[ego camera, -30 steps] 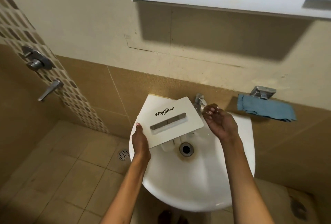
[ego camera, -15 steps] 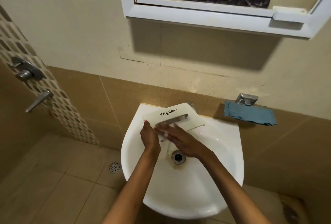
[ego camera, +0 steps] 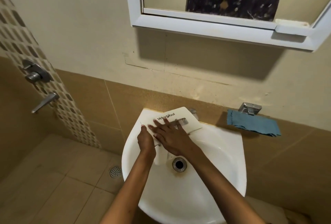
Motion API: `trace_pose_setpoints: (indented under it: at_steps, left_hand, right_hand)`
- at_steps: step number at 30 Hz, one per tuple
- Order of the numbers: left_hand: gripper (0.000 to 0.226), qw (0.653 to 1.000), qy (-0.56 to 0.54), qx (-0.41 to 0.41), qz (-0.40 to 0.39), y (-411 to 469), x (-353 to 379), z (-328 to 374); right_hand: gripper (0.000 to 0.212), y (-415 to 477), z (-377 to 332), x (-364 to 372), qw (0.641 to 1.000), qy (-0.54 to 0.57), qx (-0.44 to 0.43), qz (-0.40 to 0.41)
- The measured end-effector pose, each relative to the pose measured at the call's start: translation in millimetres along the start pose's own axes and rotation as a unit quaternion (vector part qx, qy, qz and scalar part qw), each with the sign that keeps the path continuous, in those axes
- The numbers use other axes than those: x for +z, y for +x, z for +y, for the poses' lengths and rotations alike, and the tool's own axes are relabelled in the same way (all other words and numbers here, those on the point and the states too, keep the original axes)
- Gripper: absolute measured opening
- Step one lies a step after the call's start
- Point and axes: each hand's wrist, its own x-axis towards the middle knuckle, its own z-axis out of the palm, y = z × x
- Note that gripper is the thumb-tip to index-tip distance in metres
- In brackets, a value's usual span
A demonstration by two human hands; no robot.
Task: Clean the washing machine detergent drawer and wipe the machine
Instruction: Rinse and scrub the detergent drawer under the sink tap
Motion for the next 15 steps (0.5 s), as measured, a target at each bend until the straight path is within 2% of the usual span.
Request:
trace_pose_setpoints:
  at_steps: [3,5,9,11,12,13,14,15]
  left_hand:
    - [0.038,1.0,0.013,-0.004,0.013,5.0,-3.7,5.2]
    - [0.041,1.0,0.014,-0.002,0.017,3.8,-2.6,3.9]
    - [0.042,1.0,0.0,0.002,0.019,-5.6,1.3,-5.4]
    - [0.041,1.0,-0.003,0.002,0.023,-5.0,1.4,-9.4]
    - [0.041,1.0,-0.005,0.002,0.021,-4.2,1.0,-10.7]
    - [0.04,1.0,-0.008,0.005,0.021,-2.6,0.1,-11.5]
    - [0.039,1.0,-0.01,0.005,0.021,-2.0,-0.3,-11.6]
    - [0.039,1.0,-0.014,0.003,0.023,-1.9,-0.7,-11.1]
  right_hand:
    - [0.046,13.5,4.7,-7.0,0.998,-0.038,-0.043,-0.019]
    - [0.05,25.5,12.4,-10.3,0.997,-0.075,-0.024,-0.027]
    - [0.06,36.6,55.0,-17.6,0.99,-0.026,0.139,-0.027]
    - [0.06,30.5,82.8,-8.8,0.977,0.009,0.21,0.025]
    - [0.056,25.9,93.2,-2.9,0.964,0.074,0.241,0.086]
    - [0.048,22.4,99.4,1.0,0.935,0.167,0.27,0.159]
    - [0.04,19.0,103.2,4.2,0.877,0.288,0.297,0.246]
    - [0.032,14.4,104.1,7.2,0.789,0.418,0.331,0.307]
